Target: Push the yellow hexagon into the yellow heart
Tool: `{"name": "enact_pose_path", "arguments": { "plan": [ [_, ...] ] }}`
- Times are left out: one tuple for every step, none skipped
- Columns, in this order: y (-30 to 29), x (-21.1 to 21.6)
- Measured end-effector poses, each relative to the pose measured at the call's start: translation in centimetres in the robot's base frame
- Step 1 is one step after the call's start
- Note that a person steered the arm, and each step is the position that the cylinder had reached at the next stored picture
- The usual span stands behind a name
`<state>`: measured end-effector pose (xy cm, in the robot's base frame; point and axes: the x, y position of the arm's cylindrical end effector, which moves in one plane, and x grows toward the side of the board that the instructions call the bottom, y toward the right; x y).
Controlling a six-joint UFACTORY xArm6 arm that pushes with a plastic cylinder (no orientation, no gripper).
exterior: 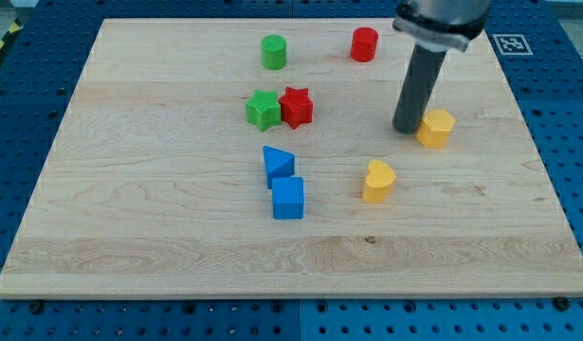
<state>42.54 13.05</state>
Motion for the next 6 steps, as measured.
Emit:
{"name": "enact_pose_path", "arguments": {
  "plan": [
    [-1.2, -2.5],
    [0.1, -5.9],
    [6.4, -6.2],
    [9.8, -4.7],
    [7.6, -2.1],
    [2.9, 2.4]
  ]
}}
